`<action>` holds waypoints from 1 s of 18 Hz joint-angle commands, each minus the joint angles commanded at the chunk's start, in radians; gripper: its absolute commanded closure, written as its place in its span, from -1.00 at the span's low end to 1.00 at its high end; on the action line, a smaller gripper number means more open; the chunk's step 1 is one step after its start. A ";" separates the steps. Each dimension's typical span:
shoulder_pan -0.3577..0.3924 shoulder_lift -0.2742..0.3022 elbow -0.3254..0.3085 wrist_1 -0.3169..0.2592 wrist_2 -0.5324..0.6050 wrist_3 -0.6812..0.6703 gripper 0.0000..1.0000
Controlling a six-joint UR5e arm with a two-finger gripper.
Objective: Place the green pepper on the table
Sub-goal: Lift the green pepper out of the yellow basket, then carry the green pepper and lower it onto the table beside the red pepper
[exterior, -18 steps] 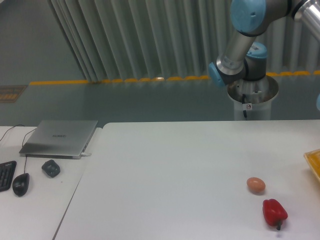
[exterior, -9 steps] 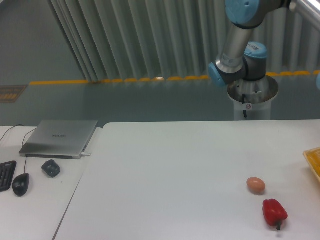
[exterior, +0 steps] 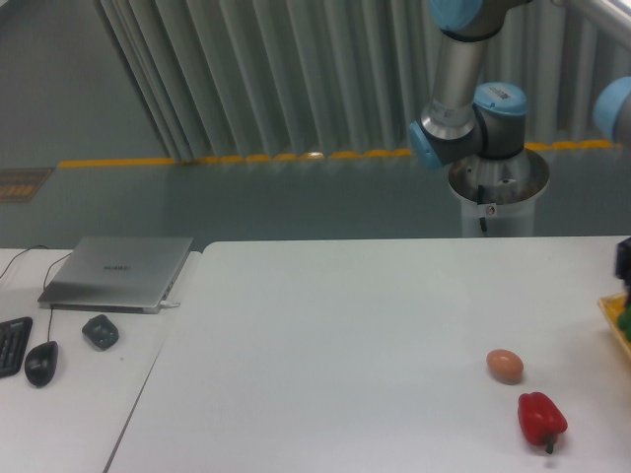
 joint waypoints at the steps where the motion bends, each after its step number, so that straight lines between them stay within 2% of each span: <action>1: -0.017 -0.003 -0.002 0.002 -0.017 -0.020 -0.18; 7: -0.121 -0.028 -0.017 0.093 -0.057 -0.222 -0.18; 10: -0.175 -0.043 -0.037 0.184 -0.078 -0.333 -0.19; 14: -0.233 -0.078 -0.045 0.254 -0.074 -0.427 -0.19; 18: -0.253 -0.089 -0.055 0.273 -0.026 -0.441 -0.19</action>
